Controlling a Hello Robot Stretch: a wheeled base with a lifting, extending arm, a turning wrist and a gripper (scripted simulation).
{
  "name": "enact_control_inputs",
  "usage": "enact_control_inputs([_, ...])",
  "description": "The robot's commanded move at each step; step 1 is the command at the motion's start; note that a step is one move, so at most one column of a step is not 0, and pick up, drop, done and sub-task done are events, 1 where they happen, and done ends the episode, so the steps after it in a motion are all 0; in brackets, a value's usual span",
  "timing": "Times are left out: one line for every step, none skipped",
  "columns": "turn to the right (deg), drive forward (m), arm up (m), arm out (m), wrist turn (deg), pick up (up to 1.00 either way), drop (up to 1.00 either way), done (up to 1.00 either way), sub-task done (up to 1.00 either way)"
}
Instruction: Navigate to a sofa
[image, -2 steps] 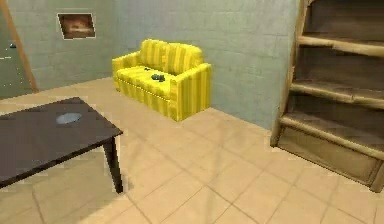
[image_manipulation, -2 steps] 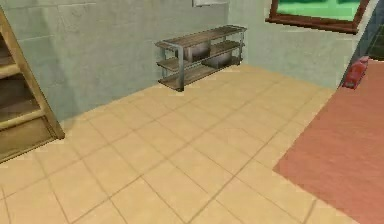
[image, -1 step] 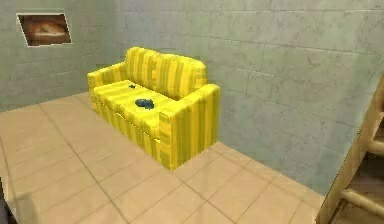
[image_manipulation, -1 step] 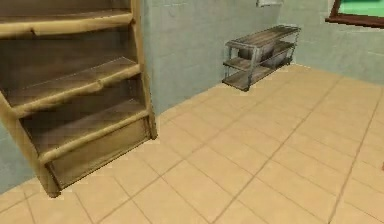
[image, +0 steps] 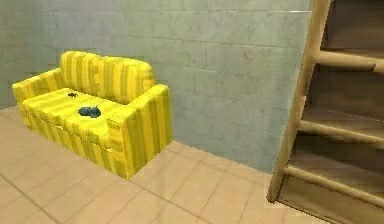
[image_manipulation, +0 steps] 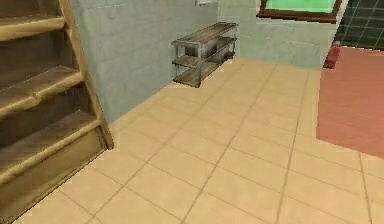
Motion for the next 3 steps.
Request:
enact_control_inputs([0.0, 0.15, 0.00, 0.00, 0.0, 0.00, 0.00, 0.00, 0.00])
enact_control_inputs([-18.0, 0.00, 0.00, 0.00, 0.0, 0.00, 0.00, 0.00, 0.00])
enact_control_inputs([0.0, 0.60, 0.00, 0.00, 0.0, 0.00, 0.00, 0.00, 0.00])
